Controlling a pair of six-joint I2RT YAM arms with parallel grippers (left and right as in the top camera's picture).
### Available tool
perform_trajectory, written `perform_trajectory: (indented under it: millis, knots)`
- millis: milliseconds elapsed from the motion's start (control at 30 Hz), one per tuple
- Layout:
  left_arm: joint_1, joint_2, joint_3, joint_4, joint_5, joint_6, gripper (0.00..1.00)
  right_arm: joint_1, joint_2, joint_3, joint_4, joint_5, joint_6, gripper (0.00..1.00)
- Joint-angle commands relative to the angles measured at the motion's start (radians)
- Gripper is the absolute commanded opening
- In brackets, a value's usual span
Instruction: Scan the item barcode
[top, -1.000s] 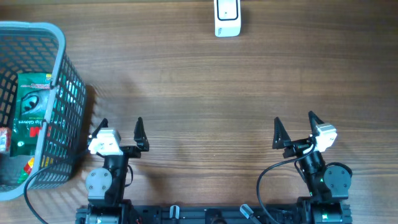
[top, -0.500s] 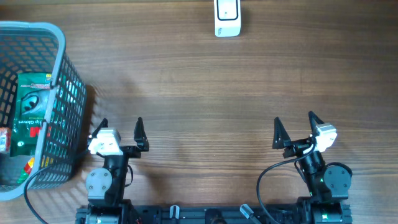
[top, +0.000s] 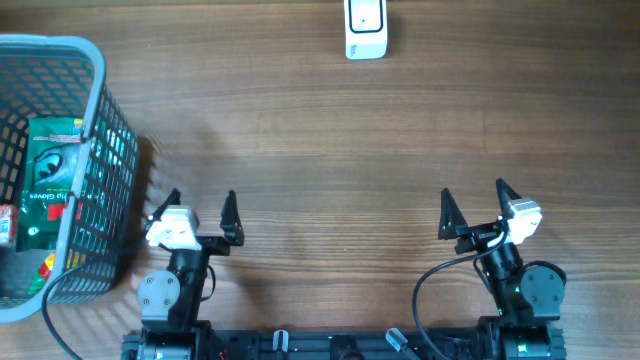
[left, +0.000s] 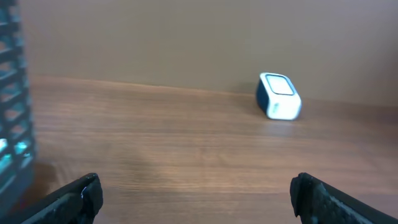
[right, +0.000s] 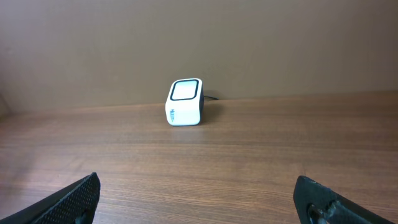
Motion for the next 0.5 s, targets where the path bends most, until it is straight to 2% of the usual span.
perform_trajectory:
  millis: [0, 200, 333, 467]
  knots:
    - [0.005, -0.003, 0.093, -0.032, 0.103, 0.015, 1.0, 0.004, 0.008, -0.001, 0.001, 0.011, 0.013, 1.0]
    - [0.006, 0.077, 0.318, -0.208, 0.102, -0.013, 1.0, 0.004, 0.008, -0.001, 0.001, 0.011, 0.013, 1.0]
    - [0.006, 0.19, 0.494, -0.291, 0.102, -0.116, 1.0, 0.004, 0.008, -0.001, 0.001, 0.01, 0.013, 1.0]
    - [0.006, 0.358, 0.723, -0.515, 0.124, -0.176, 1.0, 0.004, 0.008, -0.001, 0.001, 0.011, 0.013, 1.0]
